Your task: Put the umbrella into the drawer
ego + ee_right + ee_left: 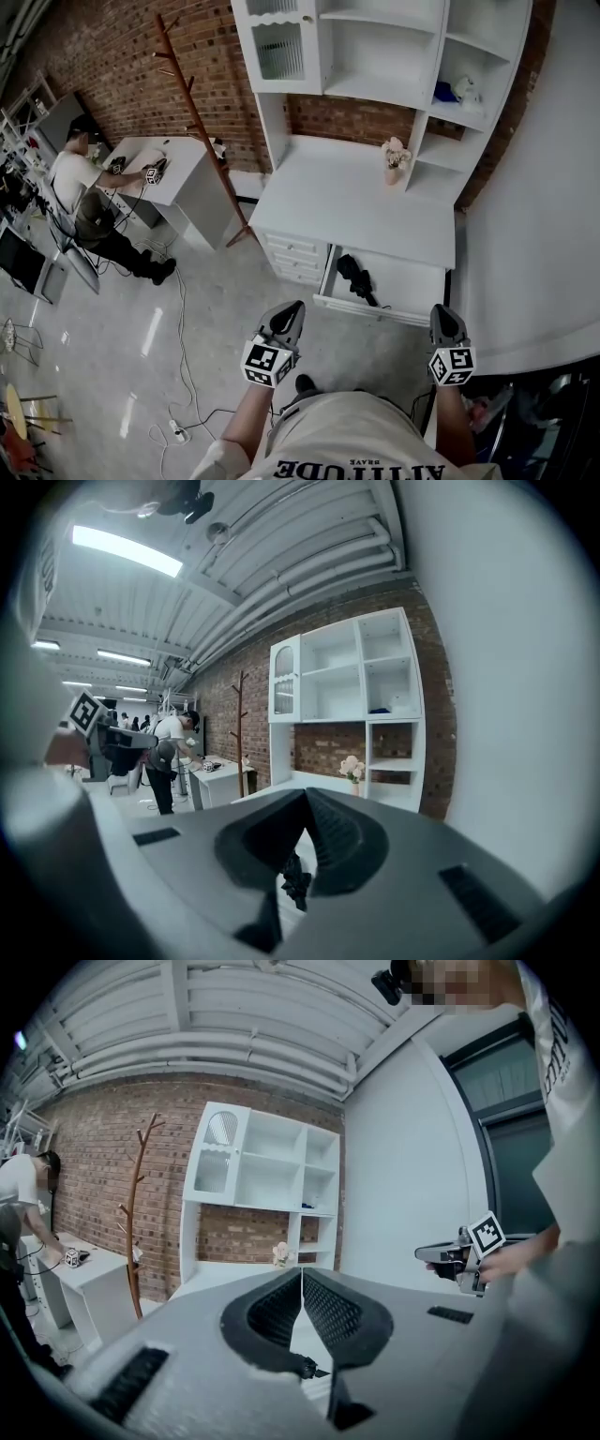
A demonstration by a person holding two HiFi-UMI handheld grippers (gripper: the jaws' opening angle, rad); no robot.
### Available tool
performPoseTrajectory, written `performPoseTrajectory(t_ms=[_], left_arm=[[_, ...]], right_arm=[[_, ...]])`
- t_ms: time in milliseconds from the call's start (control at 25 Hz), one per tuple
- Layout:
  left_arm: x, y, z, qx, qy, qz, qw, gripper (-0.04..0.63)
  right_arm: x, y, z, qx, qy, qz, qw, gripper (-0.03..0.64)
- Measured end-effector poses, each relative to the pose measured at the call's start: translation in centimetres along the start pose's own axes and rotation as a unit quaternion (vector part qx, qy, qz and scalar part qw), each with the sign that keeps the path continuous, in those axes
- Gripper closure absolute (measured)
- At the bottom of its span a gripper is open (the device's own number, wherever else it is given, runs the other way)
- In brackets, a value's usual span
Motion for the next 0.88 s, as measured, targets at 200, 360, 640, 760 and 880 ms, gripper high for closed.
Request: performPoseTrajectory(t_ms=[200,360,640,760,880], left_arm=[[0.2,0.3,-0.3,-0.005,0.0,-0.004,1.0,0.568],[0.0,0.8,-0.1,-0.01,-0.005,0.001,0.9999,0.568],[-0.1,1.2,-0.4,-0.015,-0.01,0.008,0.9998,0.568],[-0.1,1.2,-0.5,-0.016,-0.01,0.01,0.9998,0.568],[0.1,1.2,-0.6,-0.016,-0.01,0.01,0.9998,0.568]], right_arm=[[-0.3,0.7,-0.2,-0.005,-0.006,-0.002,1.0,0.588],[-0.5,1.2,-0.5,-0.007,-0.01,-0.01,1.0,0.588],[-0.5,1.4,-0.9,-0.01,-0.015,-0.013,1.0,0.588],[-0.4,1.6,-0.9,-0.013,-0.014,-0.015,1.0,0.588],[0.0,1.9,-1.0,-0.015,-0.013,-0.016,1.0,0.588]])
Point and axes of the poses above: the fingertips, and each gripper's own axes: z forward along the fingers, x to its left, y out of its top, the point moved 3 cm from there along -z, backward along the fingers, and after that the axes turned 13 degrees about x, right-handed, at the moved point
